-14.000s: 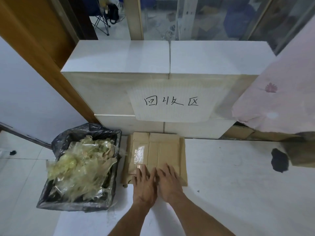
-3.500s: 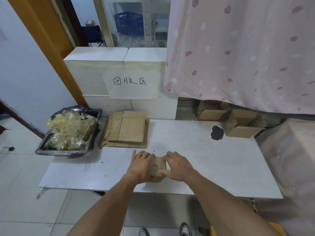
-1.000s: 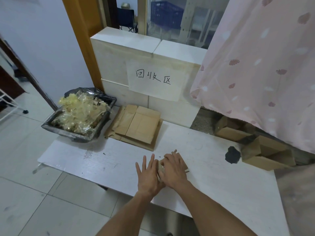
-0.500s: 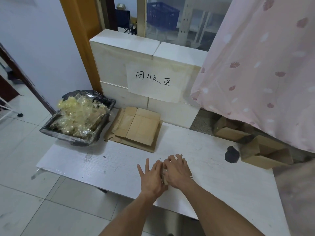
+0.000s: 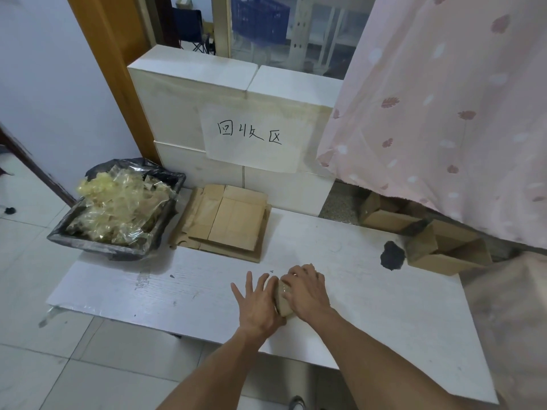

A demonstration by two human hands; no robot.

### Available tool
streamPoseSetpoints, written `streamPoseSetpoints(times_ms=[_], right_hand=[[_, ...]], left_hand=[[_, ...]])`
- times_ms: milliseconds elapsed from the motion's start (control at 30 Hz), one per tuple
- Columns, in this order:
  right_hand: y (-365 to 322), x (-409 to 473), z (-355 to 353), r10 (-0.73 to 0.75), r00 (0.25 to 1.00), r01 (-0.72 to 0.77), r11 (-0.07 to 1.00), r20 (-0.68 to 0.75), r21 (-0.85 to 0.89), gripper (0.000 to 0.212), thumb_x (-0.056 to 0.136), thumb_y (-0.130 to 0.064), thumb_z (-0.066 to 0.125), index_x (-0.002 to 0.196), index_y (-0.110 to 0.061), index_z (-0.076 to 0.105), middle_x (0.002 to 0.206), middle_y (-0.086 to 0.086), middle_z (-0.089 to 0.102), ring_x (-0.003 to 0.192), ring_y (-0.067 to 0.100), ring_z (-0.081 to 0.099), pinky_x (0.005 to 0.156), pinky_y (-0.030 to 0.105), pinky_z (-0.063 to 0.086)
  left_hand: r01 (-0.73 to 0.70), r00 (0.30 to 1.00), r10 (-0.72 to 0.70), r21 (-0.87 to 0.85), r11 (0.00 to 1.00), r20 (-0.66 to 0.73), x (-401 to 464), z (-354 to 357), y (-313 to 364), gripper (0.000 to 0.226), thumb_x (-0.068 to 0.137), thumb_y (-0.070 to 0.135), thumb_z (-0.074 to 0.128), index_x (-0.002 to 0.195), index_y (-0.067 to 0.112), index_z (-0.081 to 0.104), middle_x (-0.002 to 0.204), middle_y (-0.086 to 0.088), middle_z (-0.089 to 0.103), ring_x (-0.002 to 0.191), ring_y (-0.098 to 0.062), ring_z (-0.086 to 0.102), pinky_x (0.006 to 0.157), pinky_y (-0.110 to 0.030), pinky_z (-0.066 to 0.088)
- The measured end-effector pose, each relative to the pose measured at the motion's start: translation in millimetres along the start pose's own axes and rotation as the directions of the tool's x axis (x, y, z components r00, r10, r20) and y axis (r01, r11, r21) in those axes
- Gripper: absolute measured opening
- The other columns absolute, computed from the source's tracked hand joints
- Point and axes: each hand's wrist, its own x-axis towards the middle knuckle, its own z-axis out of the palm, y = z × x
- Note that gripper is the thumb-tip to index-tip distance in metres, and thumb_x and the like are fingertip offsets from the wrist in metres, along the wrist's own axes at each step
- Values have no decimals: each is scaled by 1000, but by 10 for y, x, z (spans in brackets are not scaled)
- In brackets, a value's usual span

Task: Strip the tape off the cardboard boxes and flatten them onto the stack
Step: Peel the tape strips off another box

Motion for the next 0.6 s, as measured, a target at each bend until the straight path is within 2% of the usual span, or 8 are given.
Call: streamPoseSetpoints(times_ms=[100,233,367,600], right_hand=[[-3,-5,19,-6,1000,6,1000,-10,5,30,98,-33,51,123,-31,66,137,-13,50,130,16,32,104,32,26],[13,20,31,6,1000,-5,1000,-20,19,28,96,-30,55,122,-30,65,135,-11,48,129,19,33,104,34,27],[26,77,21,-6,1000,6,1000,4,-18,25,92,-26,56,115,-28,66,126,-8,46,124,24,35,96,35,28],[46,135,99,20,997,-18,999,76,-28,25,89,-20,57,113,-28,56,124,-6,45,128,30,34,97,40,32]], left_hand=[[12,1000,-12,-14,1000,4,-2,-2,-6,98,71,69,69,149,35,20,161,7,18,152,-35,-5,111,-70,-9],[-5,1000,5,4,1000,5,11,6,-19,100,69,70,71,148,35,21,162,6,18,151,-35,-5,110,-70,-10],[-8,1000,8,23,1000,18,24,24,-13,100,69,68,72,148,36,21,161,7,19,151,-36,-5,109,-72,-11],[-12,1000,11,21,1000,17,37,51,-27,100,67,69,71,147,37,20,161,7,20,151,-36,-4,109,-72,-10]])
